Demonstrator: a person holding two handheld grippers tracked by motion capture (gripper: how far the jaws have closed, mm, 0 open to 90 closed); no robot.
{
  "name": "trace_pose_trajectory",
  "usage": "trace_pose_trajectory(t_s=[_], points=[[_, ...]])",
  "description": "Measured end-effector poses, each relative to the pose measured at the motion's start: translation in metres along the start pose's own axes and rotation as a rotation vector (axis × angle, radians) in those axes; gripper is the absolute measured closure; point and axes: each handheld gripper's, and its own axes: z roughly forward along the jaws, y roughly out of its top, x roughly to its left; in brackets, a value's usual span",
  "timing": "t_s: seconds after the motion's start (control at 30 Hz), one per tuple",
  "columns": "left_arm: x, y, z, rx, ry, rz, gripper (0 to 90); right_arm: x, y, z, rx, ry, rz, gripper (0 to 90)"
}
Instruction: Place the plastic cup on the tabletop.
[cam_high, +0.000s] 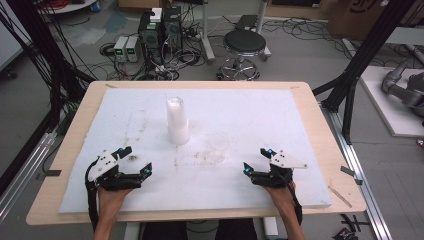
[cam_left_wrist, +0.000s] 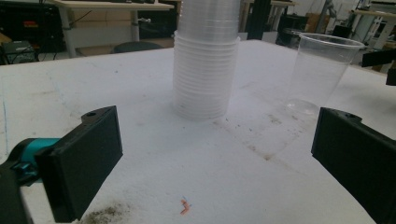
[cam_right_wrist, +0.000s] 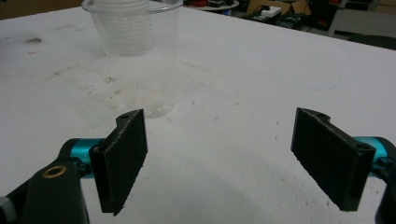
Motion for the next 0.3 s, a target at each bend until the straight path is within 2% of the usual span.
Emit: trace_pose_trajectory(t_s=[0.03, 0.23, 0.3], points=[[-0.0003, -0.0003, -0.0003, -0.005, 0.002, -0.009, 1.7, 0.0013, -0.0001, -0.0003, 0.005, 0.003, 0.006, 18.6], [-0.0001, 0.0002, 0.0002, 0.006, 0.004, -0.001, 1.7, -0.0013, 0.0001, 0.0006, 0.011, 0.006, 0.016, 18.6], [0.0, 0.0, 0.0004, 0.001, 0.004, -0.013, 1.7, -0.0004, 0.0, 0.0005, 0.016, 0.005, 0.021, 18.7]])
